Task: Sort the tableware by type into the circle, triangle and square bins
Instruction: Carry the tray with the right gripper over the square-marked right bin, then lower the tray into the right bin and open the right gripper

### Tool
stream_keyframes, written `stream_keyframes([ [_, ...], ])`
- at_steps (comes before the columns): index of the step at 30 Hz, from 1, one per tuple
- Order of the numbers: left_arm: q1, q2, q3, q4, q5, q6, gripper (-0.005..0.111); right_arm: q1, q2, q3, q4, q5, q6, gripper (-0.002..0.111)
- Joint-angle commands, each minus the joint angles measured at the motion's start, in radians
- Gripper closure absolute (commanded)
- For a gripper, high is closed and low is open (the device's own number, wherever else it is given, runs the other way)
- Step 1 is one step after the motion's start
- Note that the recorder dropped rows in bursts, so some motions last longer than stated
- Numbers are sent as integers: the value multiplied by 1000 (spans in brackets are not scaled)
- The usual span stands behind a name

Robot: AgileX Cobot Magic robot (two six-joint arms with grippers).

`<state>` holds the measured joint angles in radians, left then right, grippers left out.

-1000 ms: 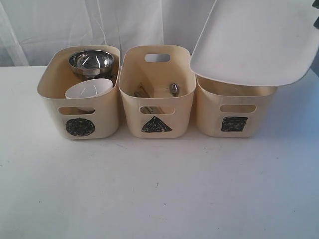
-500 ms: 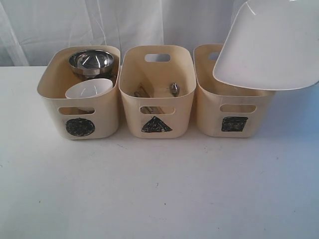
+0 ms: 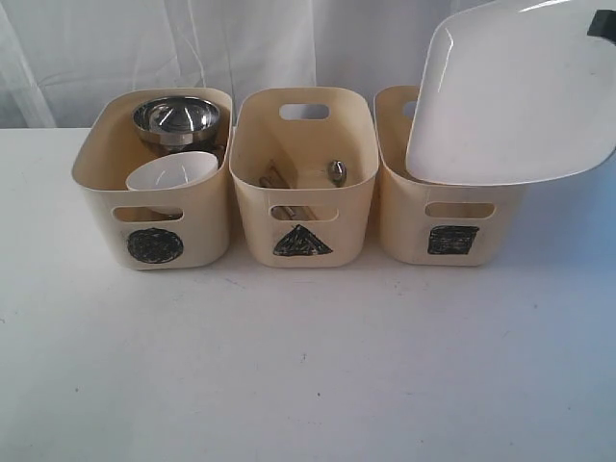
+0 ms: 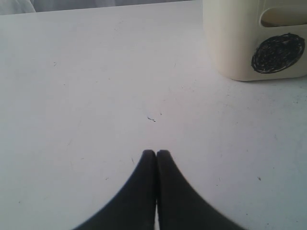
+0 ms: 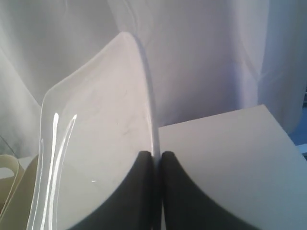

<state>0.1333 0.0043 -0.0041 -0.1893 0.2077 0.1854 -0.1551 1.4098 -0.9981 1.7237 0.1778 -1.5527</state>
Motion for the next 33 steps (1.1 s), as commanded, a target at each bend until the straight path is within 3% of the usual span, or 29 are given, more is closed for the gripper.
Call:
stream_keyframes([
  [1, -5, -4, 4, -10, 2, -6, 107, 33, 8, -38, 21, -11, -62, 108],
  [33, -5, -4, 4, -10, 2, -6, 107, 201, 185, -145, 21, -168, -335, 108],
])
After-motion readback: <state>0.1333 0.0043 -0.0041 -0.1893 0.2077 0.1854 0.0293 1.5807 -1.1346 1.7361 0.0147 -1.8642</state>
